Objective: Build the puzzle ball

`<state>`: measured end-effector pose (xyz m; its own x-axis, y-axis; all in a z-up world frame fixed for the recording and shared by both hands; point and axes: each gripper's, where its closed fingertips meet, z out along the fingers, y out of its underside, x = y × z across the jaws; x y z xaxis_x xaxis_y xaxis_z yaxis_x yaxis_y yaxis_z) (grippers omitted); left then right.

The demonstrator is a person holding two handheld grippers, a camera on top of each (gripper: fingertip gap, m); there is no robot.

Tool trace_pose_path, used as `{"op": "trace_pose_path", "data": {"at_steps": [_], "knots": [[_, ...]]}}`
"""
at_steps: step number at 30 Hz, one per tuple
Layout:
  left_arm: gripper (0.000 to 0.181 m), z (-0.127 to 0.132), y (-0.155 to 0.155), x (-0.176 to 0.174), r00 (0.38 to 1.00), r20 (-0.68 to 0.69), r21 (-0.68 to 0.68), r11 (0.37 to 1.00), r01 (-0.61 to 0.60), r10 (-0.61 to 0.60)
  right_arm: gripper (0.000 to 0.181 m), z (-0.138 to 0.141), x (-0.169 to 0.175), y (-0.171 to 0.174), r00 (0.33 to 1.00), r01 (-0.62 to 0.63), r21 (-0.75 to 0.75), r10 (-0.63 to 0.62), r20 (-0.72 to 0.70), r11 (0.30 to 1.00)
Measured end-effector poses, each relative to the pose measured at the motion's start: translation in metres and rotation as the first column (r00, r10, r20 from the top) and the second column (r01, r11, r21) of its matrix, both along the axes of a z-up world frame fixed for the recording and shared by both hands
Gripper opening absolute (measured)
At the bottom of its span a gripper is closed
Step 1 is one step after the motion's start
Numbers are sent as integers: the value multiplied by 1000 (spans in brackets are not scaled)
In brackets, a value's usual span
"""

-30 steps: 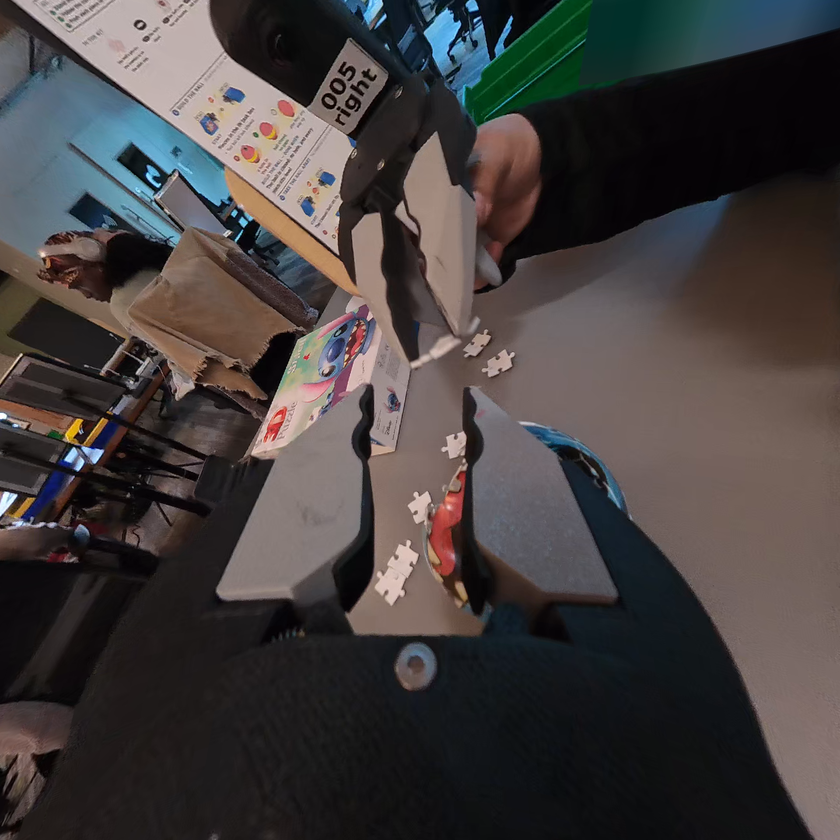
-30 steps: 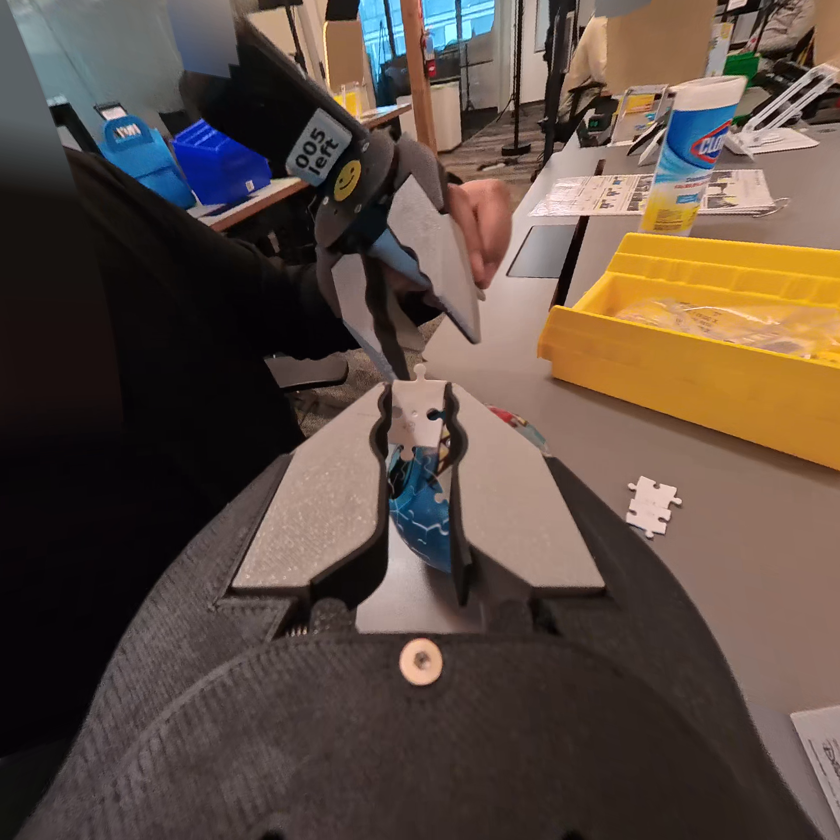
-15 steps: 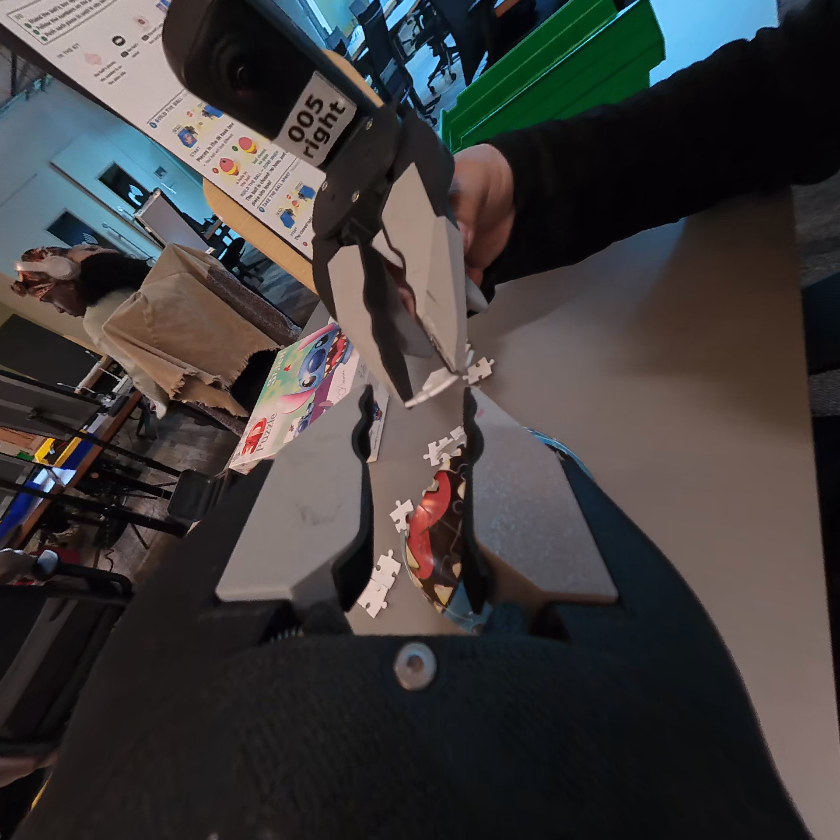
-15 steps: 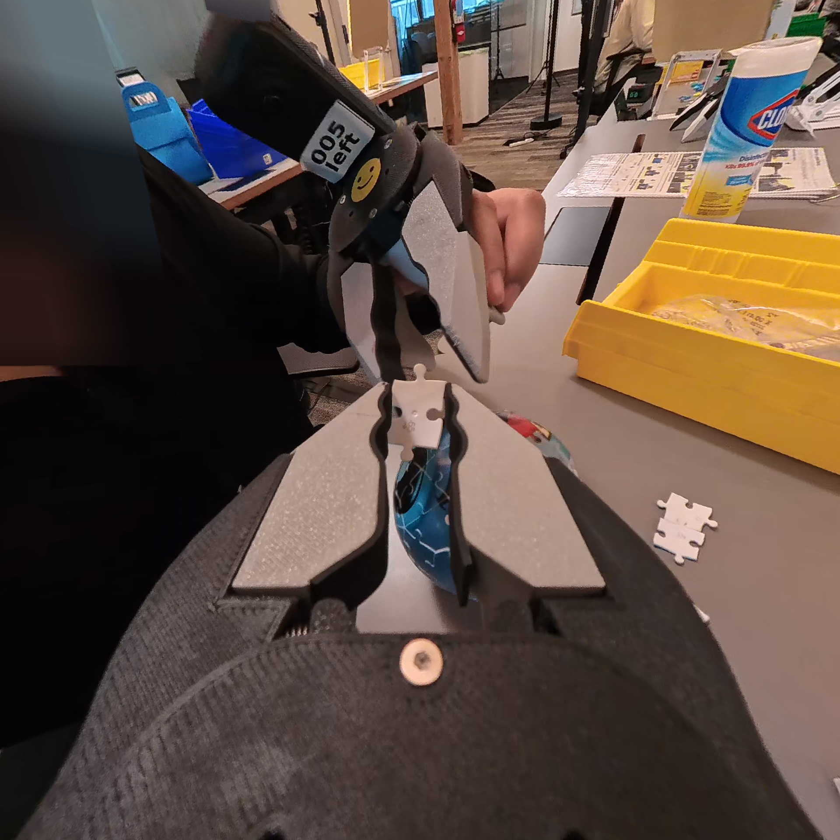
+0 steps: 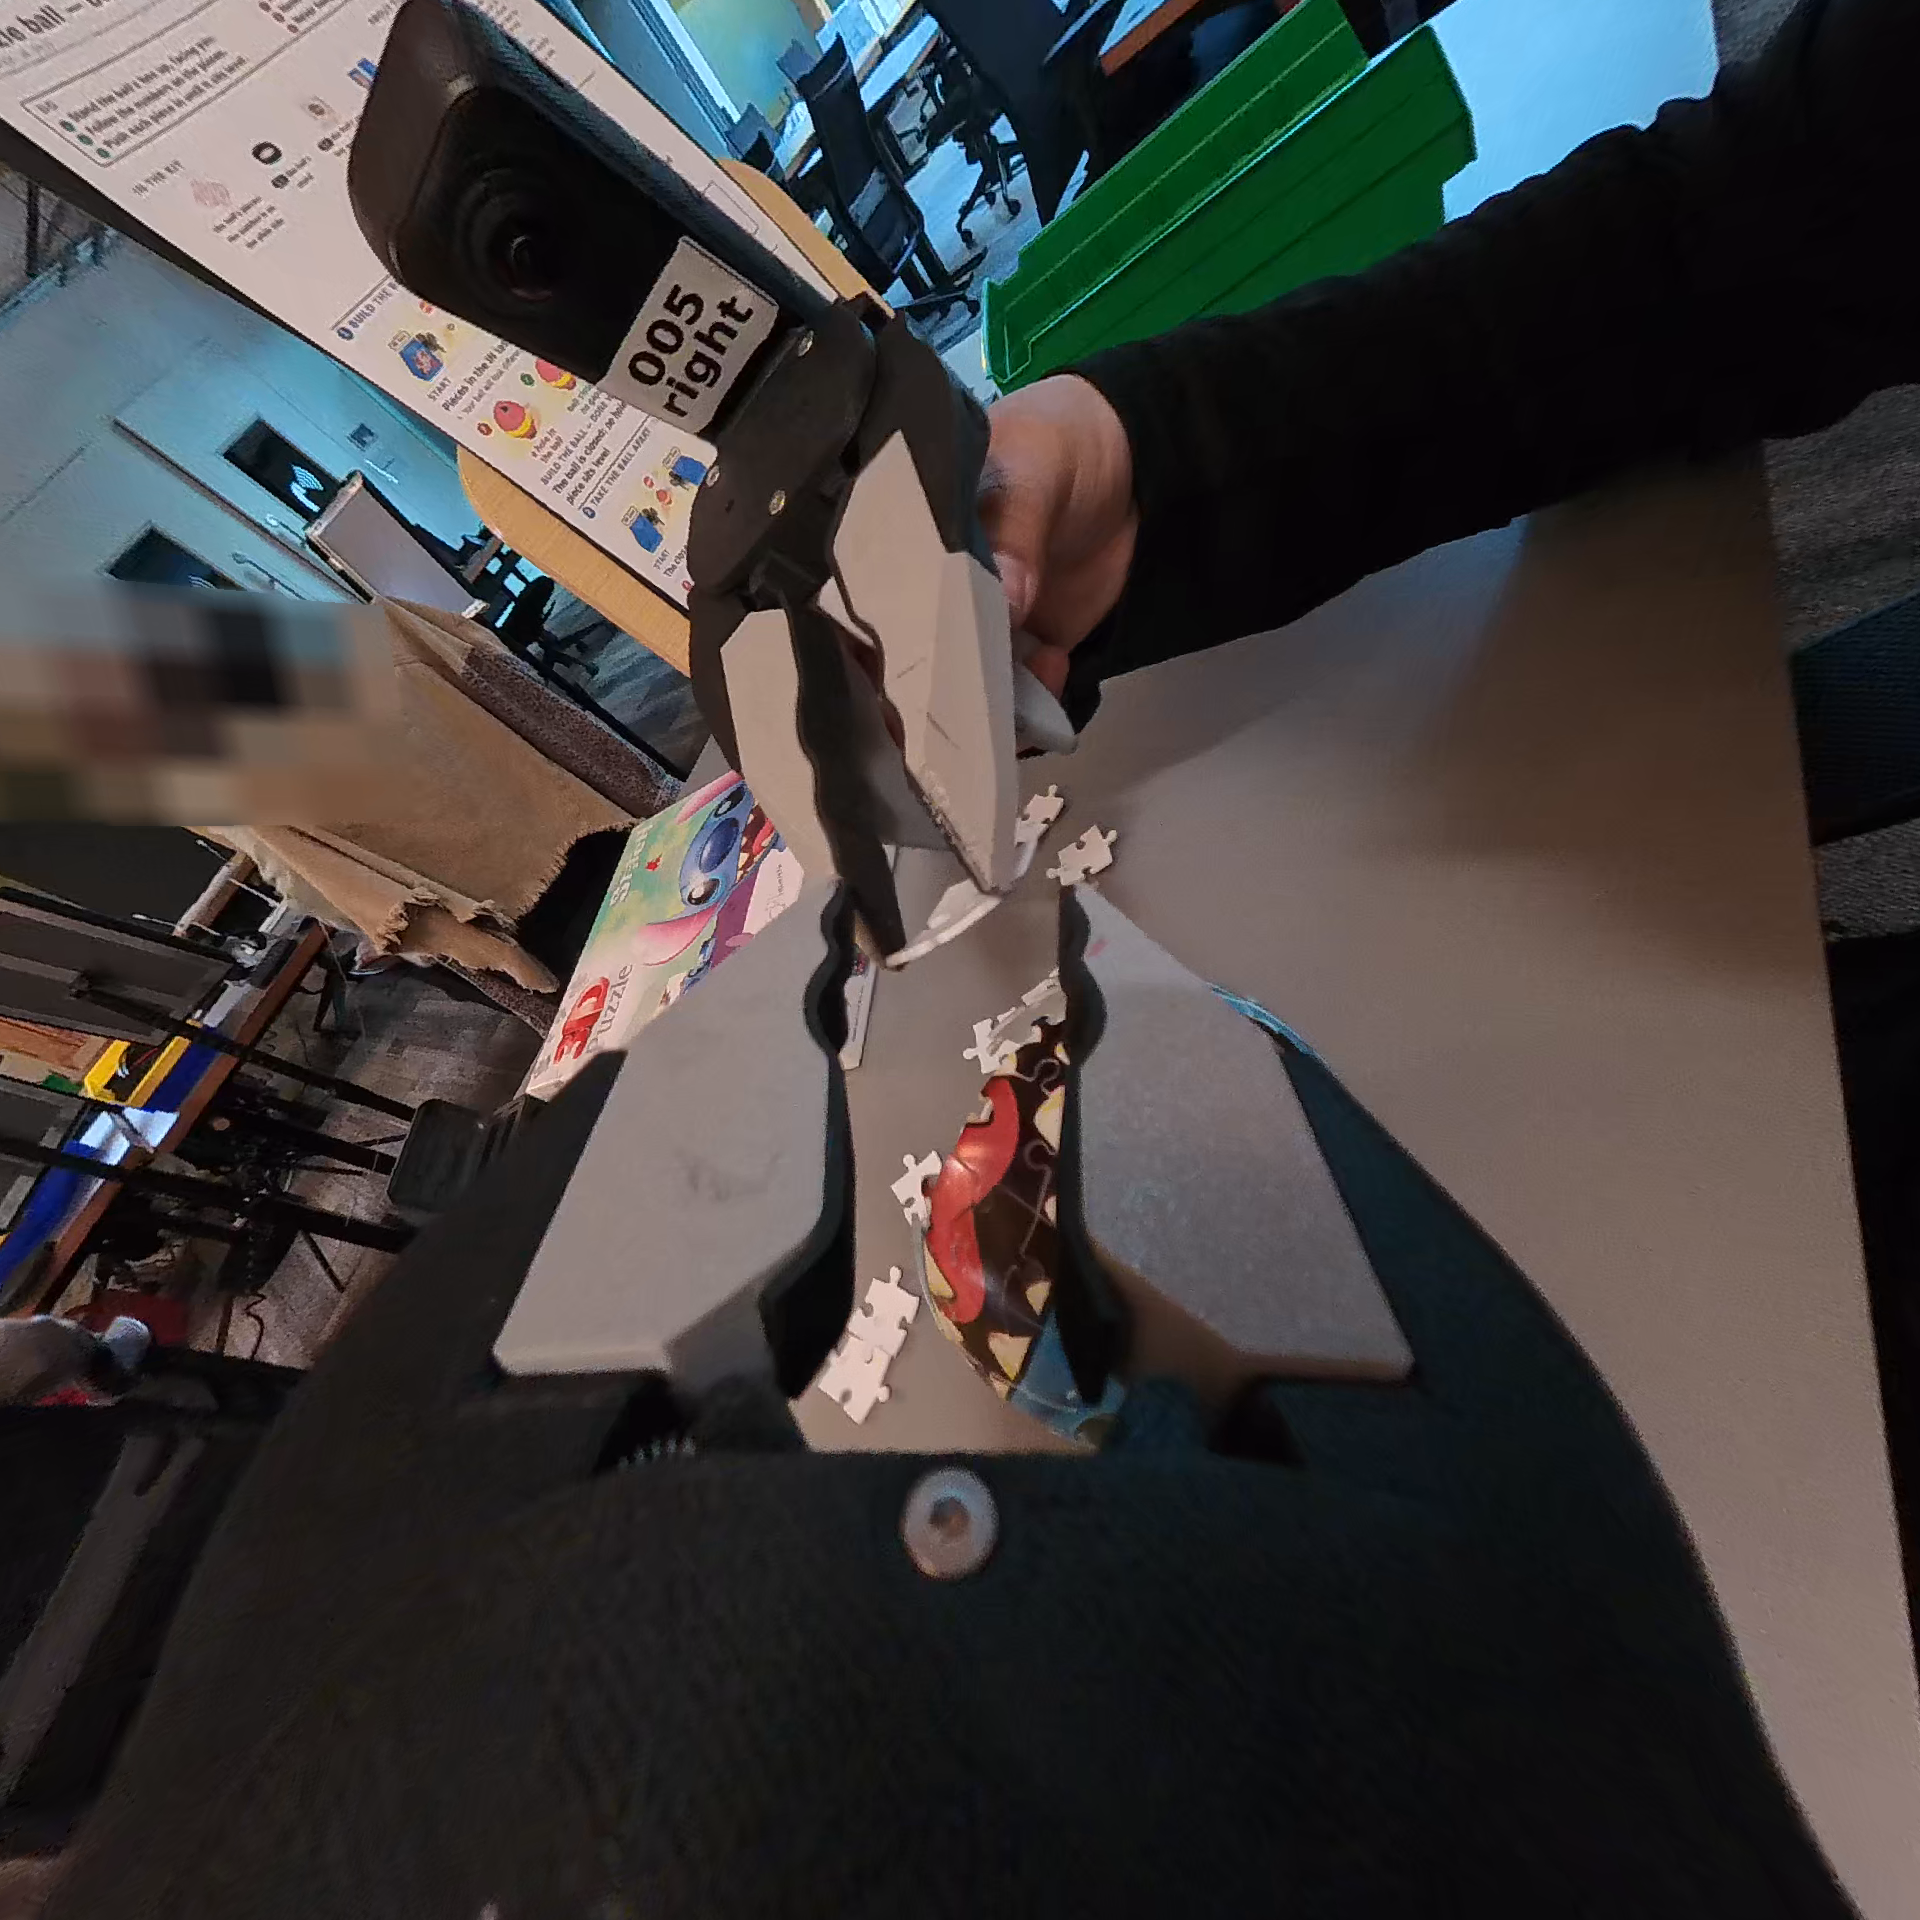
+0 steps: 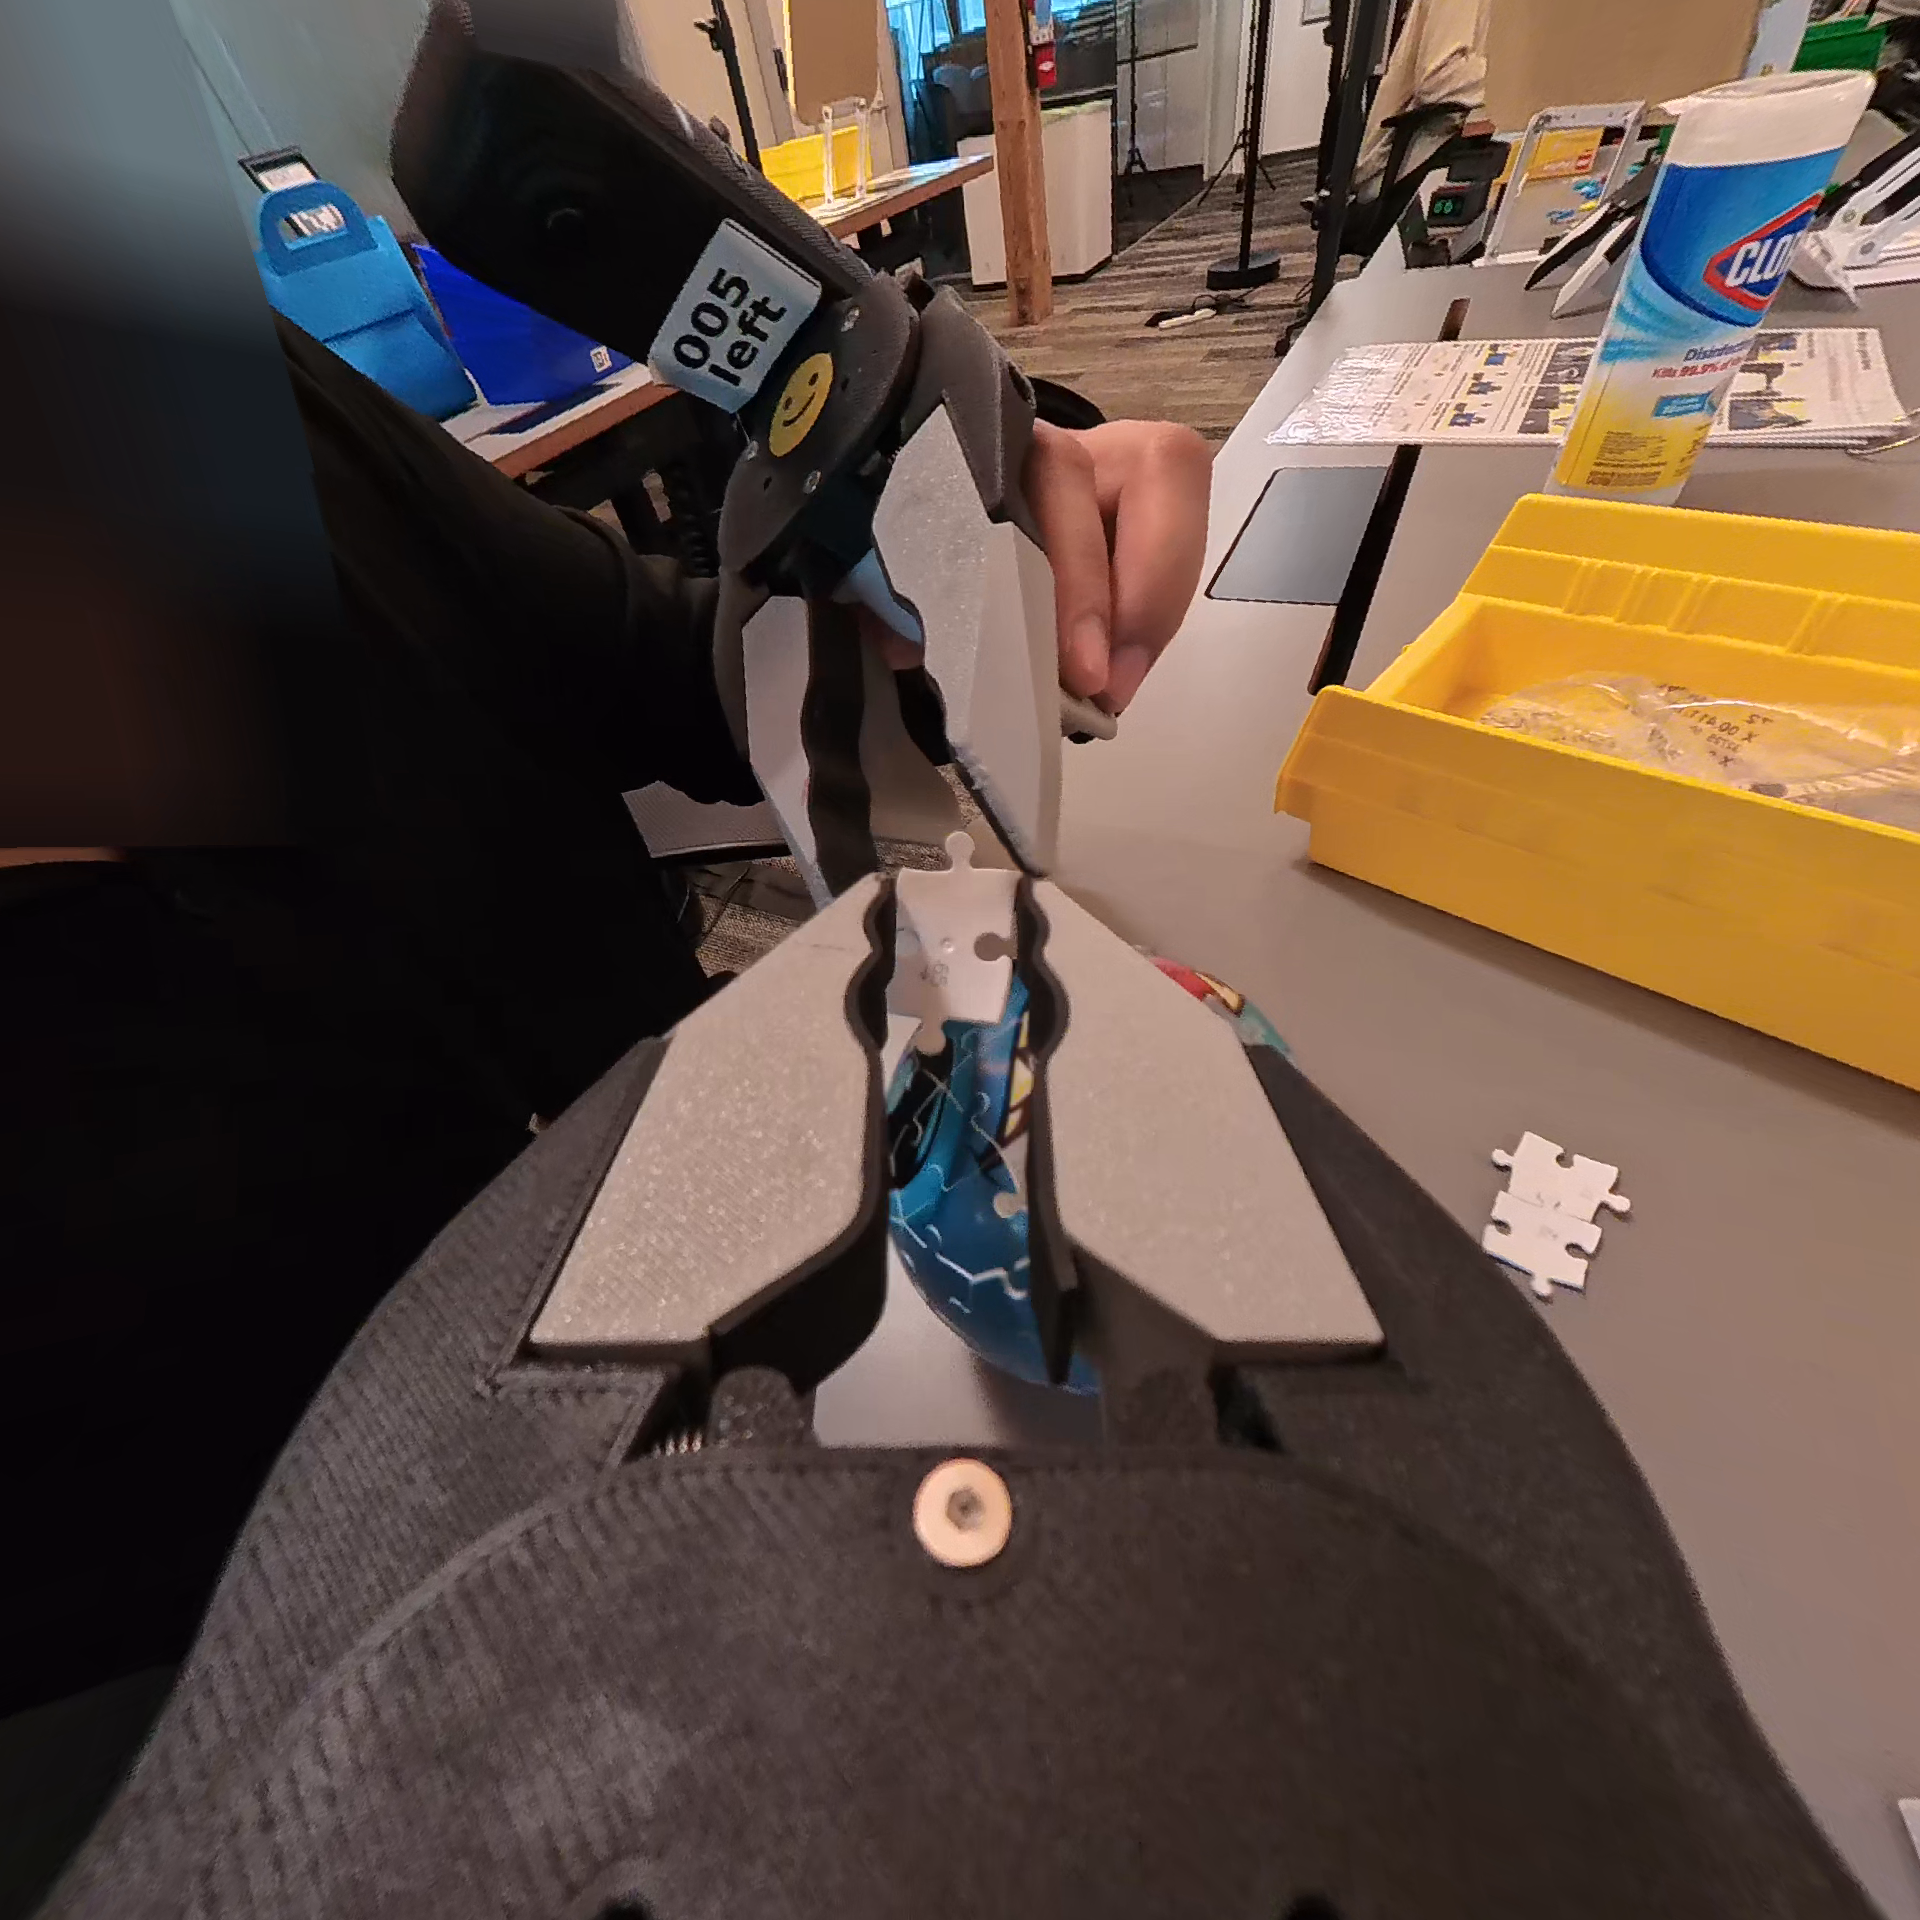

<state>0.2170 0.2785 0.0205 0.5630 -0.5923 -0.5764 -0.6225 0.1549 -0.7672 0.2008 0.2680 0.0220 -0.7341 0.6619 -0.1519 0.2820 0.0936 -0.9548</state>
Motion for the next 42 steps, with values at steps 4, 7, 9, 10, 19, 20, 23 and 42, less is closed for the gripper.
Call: {"op": "trace_pose_path", "data": {"at_steps": [4, 7, 9, 10, 19, 20, 23, 42], "knots": [[37, 2, 1, 0, 1000, -20, 19, 1000, 9, -9, 20, -1, 1, -1, 1000, -13, -23, 13, 14, 1000], [38, 1, 3, 1, 999, -48, 14, 1000, 22, -22, 20, -7, 0, -4, 999, -22, -13, 22, 32, 1000], [38, 1, 3, 3, 998, -61, 17, 999, 32, -30, 20, -9, 0, -5, 999, -26, -4, 26, 36, 1000], [37, 2, 2, 4, 997, -65, 25, 999, 38, -37, 20, -9, 0, -5, 999, -27, -7, 27, 36, 1000], [38, -1, -1, -3, 989, -142, 49, 997, 54, -47, 19, -5, 1, 1, 999, -22, -45, 23, 36, 999], [37, 3, -4, -5, 991, -126, 52, 997, 59, -52, 20, -5, 1, 2, 999, -20, -45, 21, 33, 999], [36, 9, -9, -9, 992, -111, 63, 996, 67, -59, 20, -2, 2, 0, 999, -30, -62, 32, 34, 998], [2, -9, -7, -3, 923, -386, 234, 968, 90, 8, 19, -3, 6, -13, 992, -91, -131, 101, 75, 987]]}}
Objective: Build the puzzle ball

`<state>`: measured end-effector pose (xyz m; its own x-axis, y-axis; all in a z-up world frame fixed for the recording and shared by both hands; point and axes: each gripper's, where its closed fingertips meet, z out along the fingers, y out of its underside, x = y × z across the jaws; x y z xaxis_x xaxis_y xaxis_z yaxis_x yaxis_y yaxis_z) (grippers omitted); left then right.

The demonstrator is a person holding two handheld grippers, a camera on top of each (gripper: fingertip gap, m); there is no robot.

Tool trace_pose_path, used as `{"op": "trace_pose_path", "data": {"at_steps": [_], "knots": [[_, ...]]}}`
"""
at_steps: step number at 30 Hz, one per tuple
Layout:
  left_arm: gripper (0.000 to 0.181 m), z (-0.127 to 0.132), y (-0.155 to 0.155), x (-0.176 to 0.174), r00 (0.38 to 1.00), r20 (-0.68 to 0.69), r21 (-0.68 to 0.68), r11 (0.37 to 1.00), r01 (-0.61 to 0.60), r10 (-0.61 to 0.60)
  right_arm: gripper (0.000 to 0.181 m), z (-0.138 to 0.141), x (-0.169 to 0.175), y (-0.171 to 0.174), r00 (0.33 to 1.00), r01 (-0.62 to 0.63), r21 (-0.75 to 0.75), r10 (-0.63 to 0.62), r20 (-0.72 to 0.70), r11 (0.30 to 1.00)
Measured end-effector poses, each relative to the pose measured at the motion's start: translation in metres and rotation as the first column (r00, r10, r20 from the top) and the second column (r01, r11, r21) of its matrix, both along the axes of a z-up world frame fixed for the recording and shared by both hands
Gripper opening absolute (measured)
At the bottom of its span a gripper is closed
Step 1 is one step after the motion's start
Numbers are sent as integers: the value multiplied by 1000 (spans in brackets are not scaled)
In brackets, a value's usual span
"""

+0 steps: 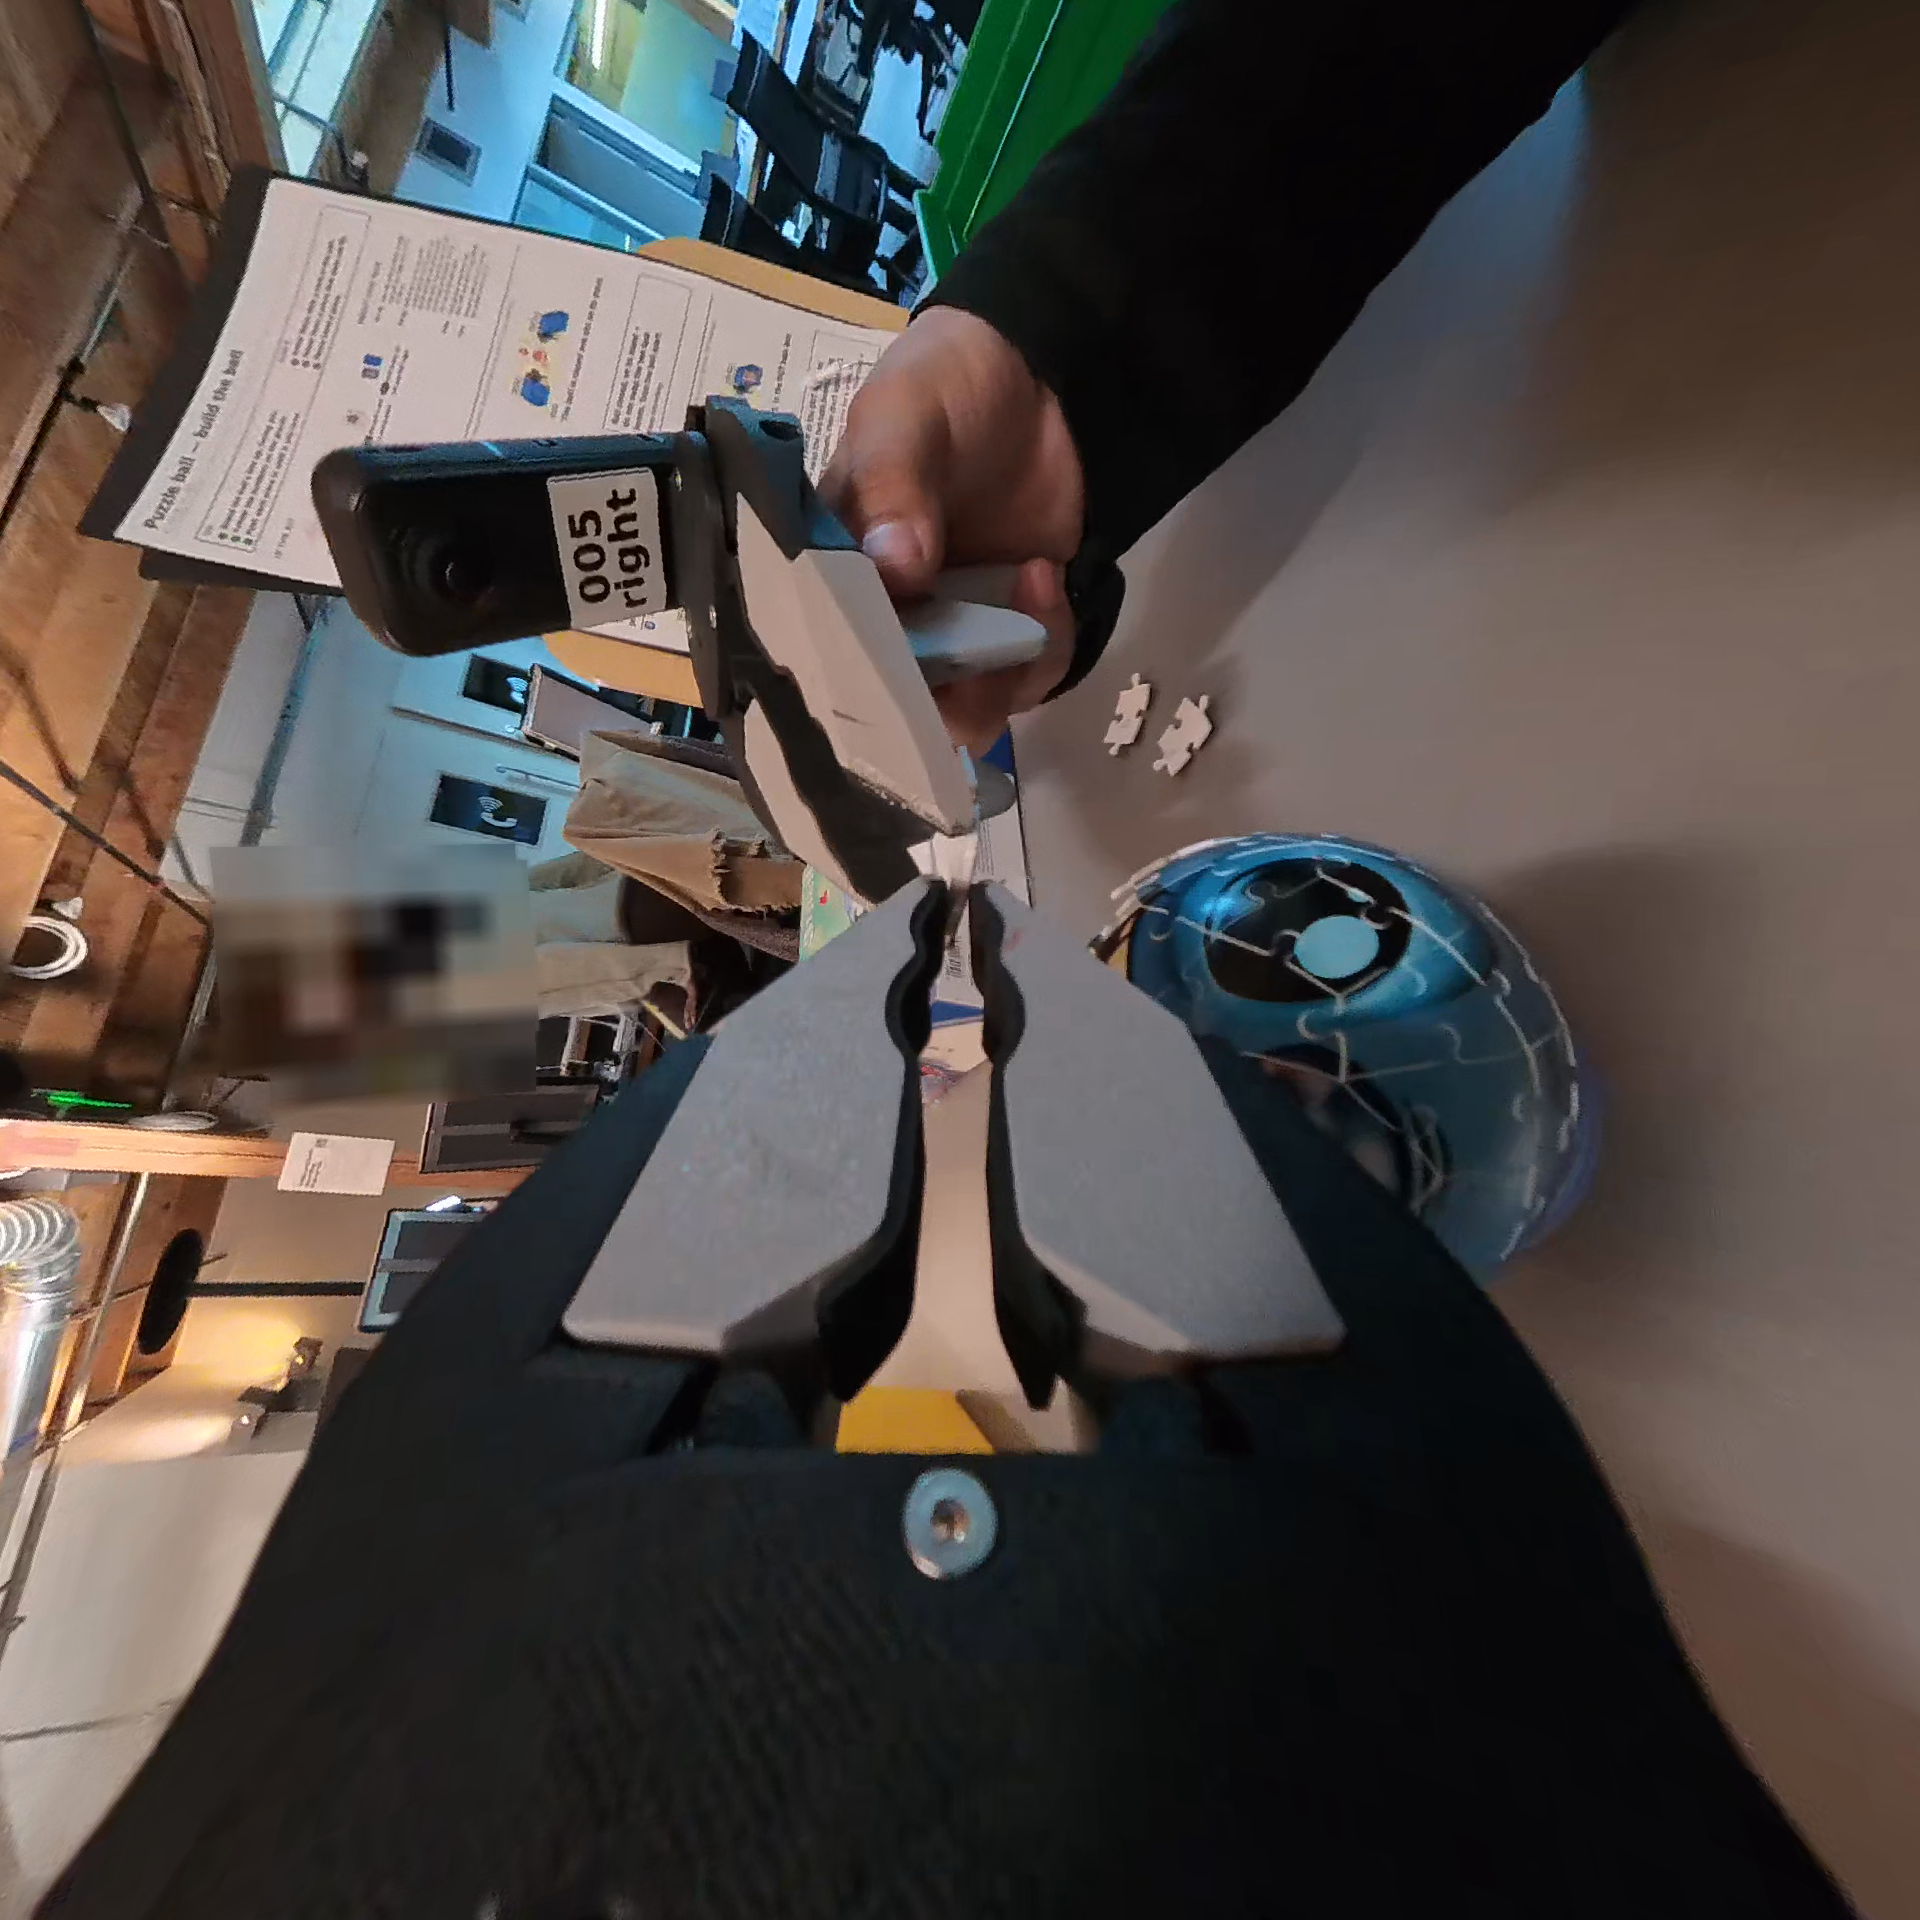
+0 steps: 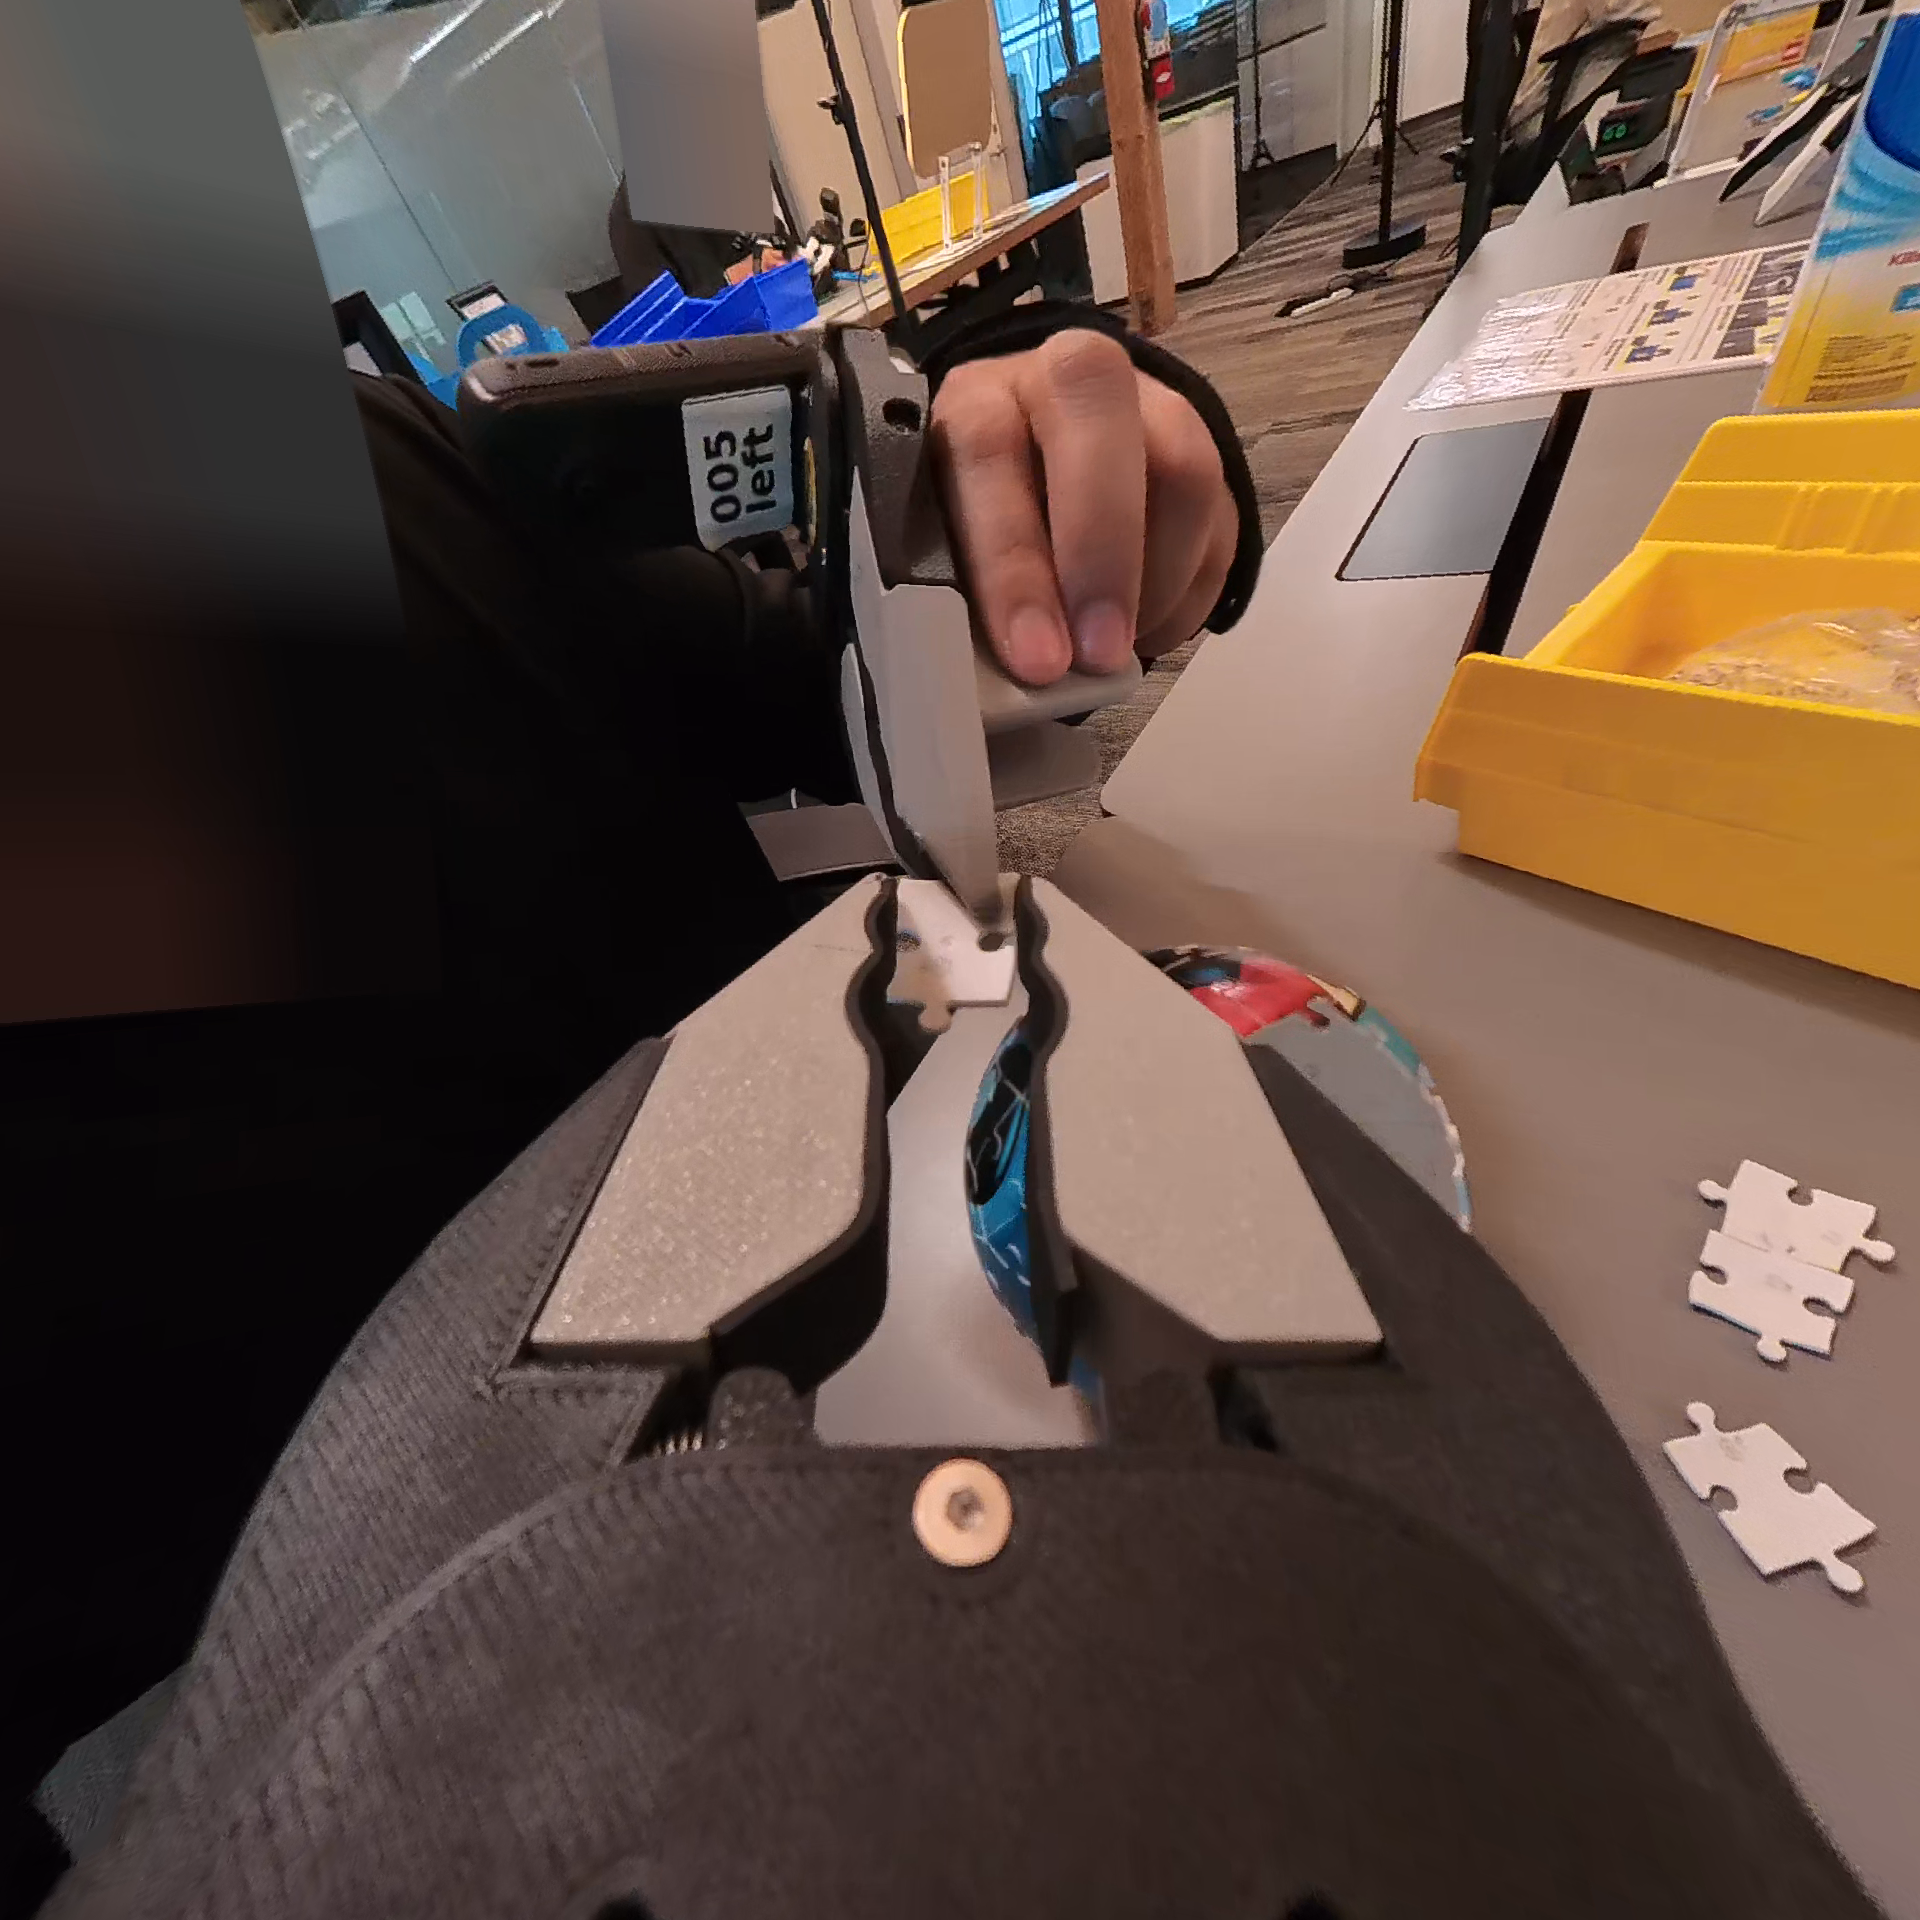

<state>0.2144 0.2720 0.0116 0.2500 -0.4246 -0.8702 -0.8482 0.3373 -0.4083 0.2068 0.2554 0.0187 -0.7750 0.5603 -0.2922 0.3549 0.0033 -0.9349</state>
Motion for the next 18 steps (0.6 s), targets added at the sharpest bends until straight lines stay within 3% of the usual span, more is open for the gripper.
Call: {"op": "trace_pose_path", "data": {"at_steps": [6, 11, 15, 18], "knots": [[0, 6, 2, -15, 980, 186, -57, 997, -58, 68, 15, 7, -3, 10, 998, 51, -8, -51, -23, 999], [0, 13, 5, -24, 873, 466, -217, 975, -44, 142, 21, 13, -8, 19, 989, 124, 17, -123, -80, 992], [0, 21, 10, -32, 717, 662, -326, 945, 17, 216, 25, 16, -13, 26, 977, 181, 32, -176, -123, 983], [0, 37, 9, -39, 507, 823, -387, 906, 170, 257, 21, 14, -15, 34, 964, 229, 85, -214, -157, 970]]}}
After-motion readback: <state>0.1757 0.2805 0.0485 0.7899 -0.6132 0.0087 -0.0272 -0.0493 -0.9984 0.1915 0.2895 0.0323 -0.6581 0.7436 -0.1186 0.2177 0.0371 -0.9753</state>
